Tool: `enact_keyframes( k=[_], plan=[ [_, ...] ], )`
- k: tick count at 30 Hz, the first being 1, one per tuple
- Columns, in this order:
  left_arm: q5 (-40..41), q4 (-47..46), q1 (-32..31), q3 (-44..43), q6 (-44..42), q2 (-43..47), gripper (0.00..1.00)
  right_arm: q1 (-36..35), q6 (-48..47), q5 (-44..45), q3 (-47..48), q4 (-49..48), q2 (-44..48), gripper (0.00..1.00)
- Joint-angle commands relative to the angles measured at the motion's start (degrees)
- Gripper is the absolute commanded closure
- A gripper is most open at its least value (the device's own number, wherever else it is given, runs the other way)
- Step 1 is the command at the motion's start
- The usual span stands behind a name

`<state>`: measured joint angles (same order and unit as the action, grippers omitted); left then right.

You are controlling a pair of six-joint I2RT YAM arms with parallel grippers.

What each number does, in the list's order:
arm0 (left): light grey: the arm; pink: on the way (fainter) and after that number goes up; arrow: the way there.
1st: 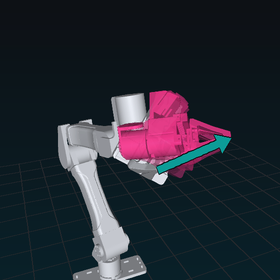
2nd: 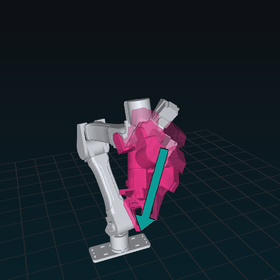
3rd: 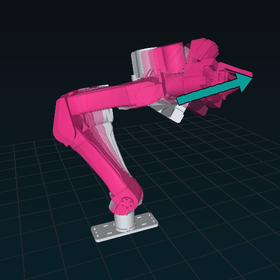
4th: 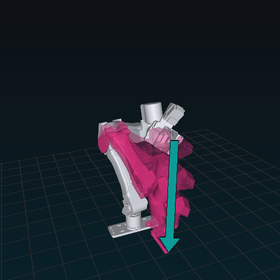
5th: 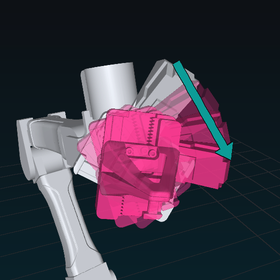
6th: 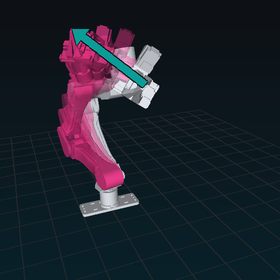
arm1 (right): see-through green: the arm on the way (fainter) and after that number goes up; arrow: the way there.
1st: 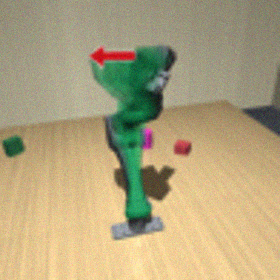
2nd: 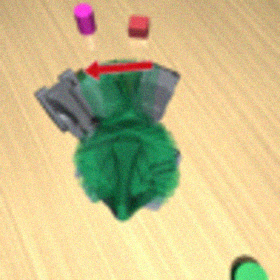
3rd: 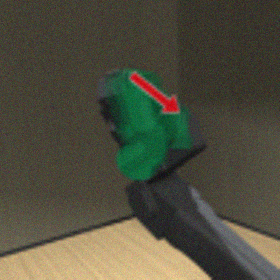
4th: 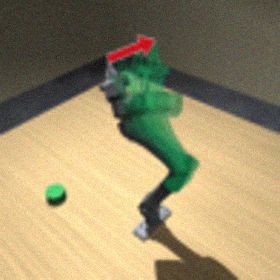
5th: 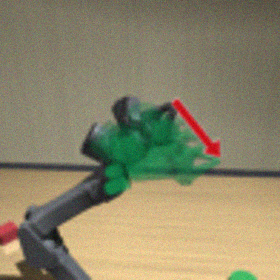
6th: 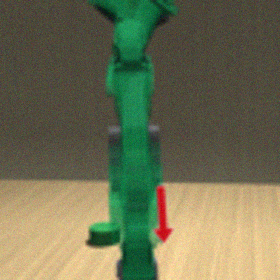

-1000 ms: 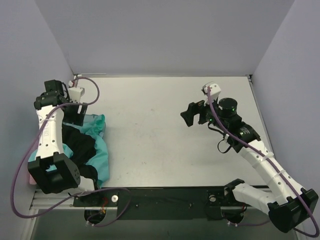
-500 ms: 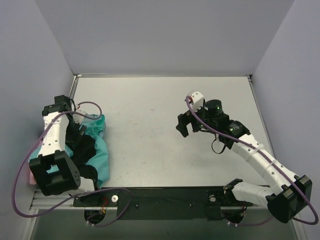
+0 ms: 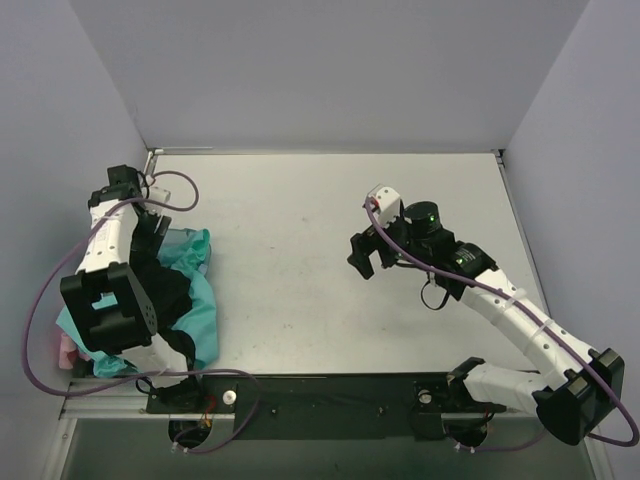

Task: Fold and stack the t-shirts
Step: Grab crumpled tshirt from bin with the left arm, then move the tshirt to the center of the board

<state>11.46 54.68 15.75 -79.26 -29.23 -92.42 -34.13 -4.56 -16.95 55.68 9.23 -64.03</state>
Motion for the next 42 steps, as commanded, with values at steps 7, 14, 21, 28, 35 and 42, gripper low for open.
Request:
enact_keyframes(
  k=[7, 14, 21, 28, 35, 42],
  plan=[
    [9.81, -3.88, 0.16, -3.35, -5.22, -6.63, 0.74, -1.73, 0.69, 0.87, 2.76, -0.45, -2.76, 0.0],
    [14.63, -8.69, 0.16, -1.34, -11.28, -1.81, 1.0, -1.82, -1.77, 0.96, 4.35, -0.8, -3.56, 0.0],
    [-1.48, 1.3, -0.8, -19.23, -2.96, 1.81, 1.0, -1.91, -1.25, 0.34, 7.77, -0.62, -3.38, 0.0],
    [-32.26, 1.6, -2.47, -53.35, 12.17, 4.43, 1.0, -2.17, 2.53, 0.78, 15.06, -1.85, -2.15, 0.0],
    [-45.99, -16.77, -5.37, -60.49, 33.83, 7.34, 1.0, -2.17, 8.06, 2.35, 19.29, -2.47, -0.31, 0.0],
    [-40.66, -13.81, -30.84, -57.5, 30.31, 5.24, 1.0, 2.3, 11.85, 2.89, 21.31, 0.08, 1.27, 0.0]
  ],
)
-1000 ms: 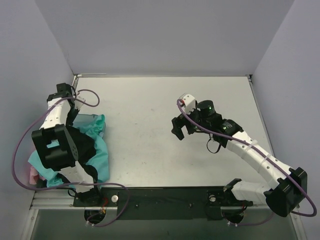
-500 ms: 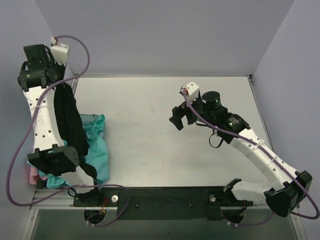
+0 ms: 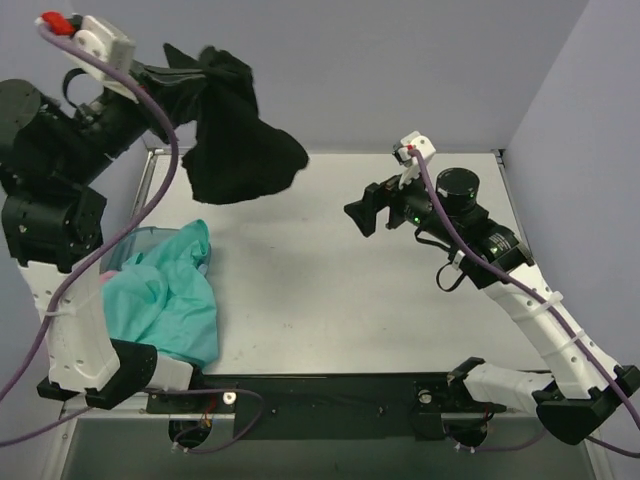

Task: Fold and stack the t-shirts
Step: Move the tshirt to the center of the board, then flatten out the tshirt

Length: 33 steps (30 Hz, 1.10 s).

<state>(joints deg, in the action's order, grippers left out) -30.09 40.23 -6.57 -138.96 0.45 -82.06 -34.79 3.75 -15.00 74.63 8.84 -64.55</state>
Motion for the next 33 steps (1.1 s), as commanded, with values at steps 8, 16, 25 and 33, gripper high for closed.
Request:
enact_keyframes(
  k=[8, 16, 25, 33],
  plan=[
    [4.25, 2.66, -20.94, 10.71, -5.37, -11.36, 1.0, 9.91, 0.83, 0.93, -1.5, 8.81, 5.4, 0.0],
    [6.8, 1.26, -19.19, 19.14, -6.52, -18.39, 1.0, 9.91, 0.99, 2.43, -4.05, 23.23, 1.02, 0.01],
    [4.16, -0.59, -17.78, 24.69, -3.44, -21.21, 1.0, 5.79, 14.52, -10.37, -17.94, 6.13, -12.23, 0.03],
    [4.69, -1.03, -14.27, 25.84, -0.8, -20.77, 1.0, -0.98, 8.92, -9.43, -7.32, 9.87, -32.38, 0.14]
  ],
)
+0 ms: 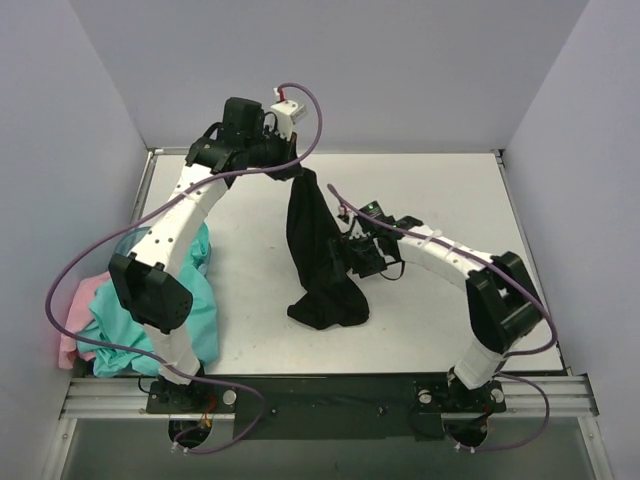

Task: Fold and stack the t-shirts
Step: Flatten out the tshirt

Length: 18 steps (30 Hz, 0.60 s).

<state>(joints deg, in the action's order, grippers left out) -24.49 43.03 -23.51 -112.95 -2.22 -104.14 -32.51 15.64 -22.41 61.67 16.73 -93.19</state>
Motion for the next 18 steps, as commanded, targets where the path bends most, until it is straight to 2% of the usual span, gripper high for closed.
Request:
enact_keyframes(
  k=[1, 4, 5, 6, 8, 12, 18],
  plan=[
    [-0.91, -3.83, 2.94, 0.0, 1.87, 1.48, 1.0, -4.56, -3.5, -1.93, 5.92, 3.03, -5.32, 0.16],
    [-1.08, -3.74, 4.17, 0.79, 1.87, 1.83, 1.0, -6.16, -5.88, -0.53, 4.96, 1.73, -6.65, 0.21],
    [-1.17, -3.74, 4.43, 0.88, 1.87, 2.18, 1.0, -6.25, -6.06, -0.35, 5.04, 1.29, -7.61, 0.35],
    [-1.17, -3.74, 4.87, 1.23, 1.87, 2.62, 1.0, -6.16, -5.8, 0.09, 5.91, 2.33, -8.23, 0.63],
    [-1.17, -3.3, 5.83, 1.24, 3.54, 3.41, 1.0, -5.55, -5.71, -1.04, 8.88, 6.0, -9.38, 0.99],
    [0.49, 0.38, 10.58, -2.1, 3.19, 5.34, 1.0, -5.81, -6.41, -6.31, 14.96, 11.03, -4.48, 1.0],
    [2.86, 8.2, 21.39, -10.18, -3.04, 11.04, 1.0, -7.3, -10.71, -24.76, 25.42, 15.26, 6.67, 1.0]
  ],
)
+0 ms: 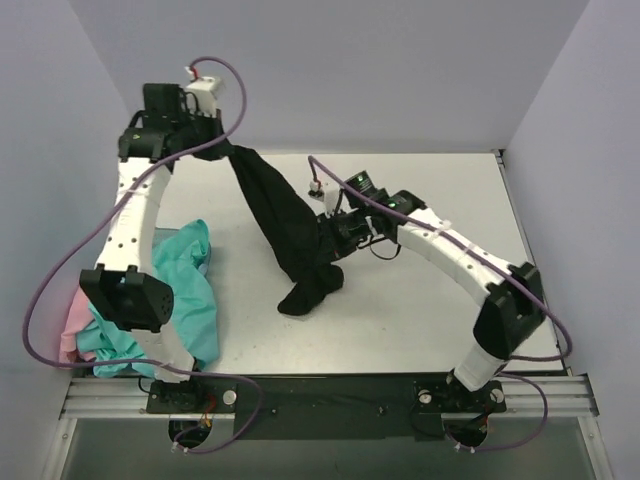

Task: Fold and stack the t-shirts
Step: Flatten out the tshirt

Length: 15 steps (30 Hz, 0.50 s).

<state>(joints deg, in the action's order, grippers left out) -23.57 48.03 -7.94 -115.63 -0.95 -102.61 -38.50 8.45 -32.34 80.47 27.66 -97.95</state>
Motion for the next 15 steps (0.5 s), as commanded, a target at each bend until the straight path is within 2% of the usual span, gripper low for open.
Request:
enact_keyframes(
  k=[1, 4, 7, 9, 11, 15],
  plan=[
    [2.65, 4.86, 7.14, -8.98, -6.67, 11.1, 1.0, -1.31, -3.7, -18.43, 7.76, 3.98, 12.77, 1.0],
    [5.9, 7.6, 7.59, -11.36, -11.51, 13.74, 1.0, -0.96, -2.74, -22.49, 8.92, 3.89, 16.64, 1.0],
    [3.99, 8.48, 7.16, -11.98, -11.53, 14.72, 1.0, 1.31, 0.33, -24.87, 7.0, 1.54, 17.71, 1.0],
    [4.05, 7.61, 4.27, -9.71, -11.7, 14.37, 1.0, 4.29, 4.2, -24.36, 3.57, -1.62, 18.76, 1.0],
    [6.76, 6.21, -1.7, -4.97, -15.2, 13.06, 1.0, 7.54, 8.15, -21.64, 0.14, -4.44, 19.55, 1.0],
    [11.69, -1.17, -11.64, 3.57, -22.24, 6.57, 0.99, 14.05, 15.62, -11.89, -4.44, -7.18, 17.19, 1.0]
  ],
)
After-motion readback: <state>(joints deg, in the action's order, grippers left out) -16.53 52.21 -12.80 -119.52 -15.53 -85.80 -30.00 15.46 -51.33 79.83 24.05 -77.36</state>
